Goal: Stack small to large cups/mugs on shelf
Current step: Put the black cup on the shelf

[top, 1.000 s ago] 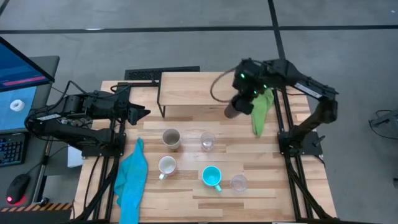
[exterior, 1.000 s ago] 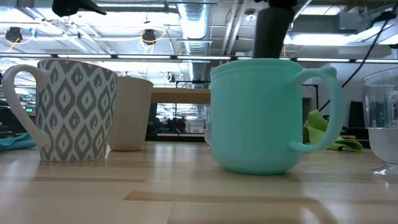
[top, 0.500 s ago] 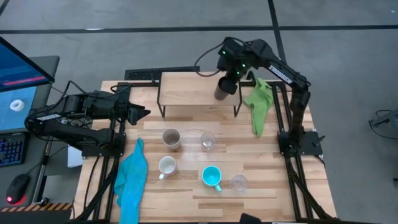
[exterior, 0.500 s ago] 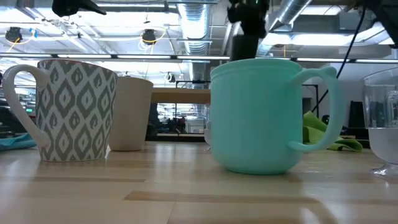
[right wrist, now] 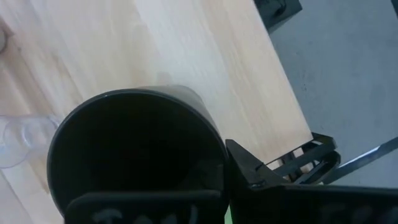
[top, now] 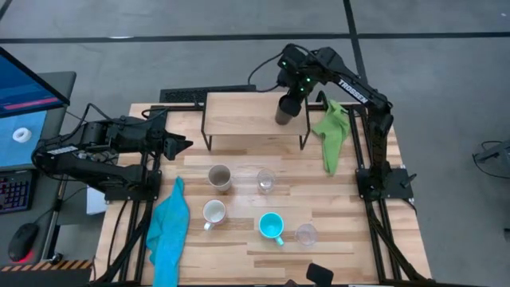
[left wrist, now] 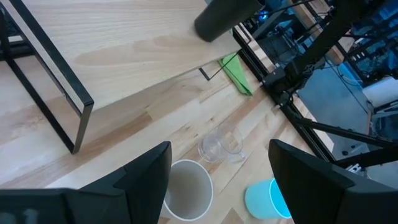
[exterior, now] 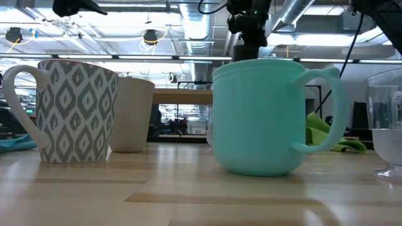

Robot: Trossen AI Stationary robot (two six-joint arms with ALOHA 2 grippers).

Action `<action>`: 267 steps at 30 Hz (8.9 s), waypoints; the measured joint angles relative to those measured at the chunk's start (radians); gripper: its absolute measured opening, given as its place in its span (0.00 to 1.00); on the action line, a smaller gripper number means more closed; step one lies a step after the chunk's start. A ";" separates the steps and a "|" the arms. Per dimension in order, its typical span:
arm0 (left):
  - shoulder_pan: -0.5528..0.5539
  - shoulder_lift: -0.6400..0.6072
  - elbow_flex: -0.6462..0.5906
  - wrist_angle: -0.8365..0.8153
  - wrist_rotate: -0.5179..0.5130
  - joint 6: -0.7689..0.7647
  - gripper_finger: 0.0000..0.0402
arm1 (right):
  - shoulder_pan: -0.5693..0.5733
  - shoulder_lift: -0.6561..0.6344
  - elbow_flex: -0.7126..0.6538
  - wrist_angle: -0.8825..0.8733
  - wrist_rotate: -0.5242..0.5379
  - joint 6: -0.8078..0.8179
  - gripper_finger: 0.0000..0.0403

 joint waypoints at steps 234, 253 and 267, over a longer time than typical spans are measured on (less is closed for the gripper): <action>0.000 0.000 0.000 0.098 -0.058 0.135 0.65 | 0.030 -0.118 -0.408 0.704 -0.033 0.029 0.03; 0.000 0.000 0.000 0.117 -0.055 0.135 0.65 | -0.026 -0.084 -0.324 0.662 -0.068 0.137 0.03; 0.000 0.000 0.000 0.115 -0.055 0.135 0.65 | -0.046 -0.059 -0.328 0.670 -0.182 0.159 0.03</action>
